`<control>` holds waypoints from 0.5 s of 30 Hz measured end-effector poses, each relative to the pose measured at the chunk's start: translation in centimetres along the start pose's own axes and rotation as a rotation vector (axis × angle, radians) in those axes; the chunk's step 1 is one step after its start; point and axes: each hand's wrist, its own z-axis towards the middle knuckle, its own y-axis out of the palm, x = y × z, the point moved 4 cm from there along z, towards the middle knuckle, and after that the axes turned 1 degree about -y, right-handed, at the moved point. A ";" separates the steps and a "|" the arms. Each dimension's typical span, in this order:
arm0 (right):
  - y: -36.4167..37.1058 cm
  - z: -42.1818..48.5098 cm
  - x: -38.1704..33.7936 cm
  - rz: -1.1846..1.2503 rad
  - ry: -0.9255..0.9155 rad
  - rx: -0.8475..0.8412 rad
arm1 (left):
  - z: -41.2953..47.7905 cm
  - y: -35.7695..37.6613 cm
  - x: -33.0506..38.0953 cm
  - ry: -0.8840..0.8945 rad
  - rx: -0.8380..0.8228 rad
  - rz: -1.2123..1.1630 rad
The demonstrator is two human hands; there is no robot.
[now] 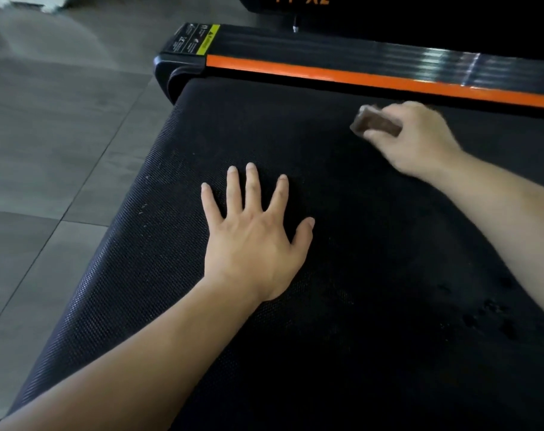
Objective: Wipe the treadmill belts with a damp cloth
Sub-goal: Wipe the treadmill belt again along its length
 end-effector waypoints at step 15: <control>-2.2 -3.8 2.3 -0.137 0.227 0.136 | 0.2 0.0 -0.1 -0.007 -0.030 0.020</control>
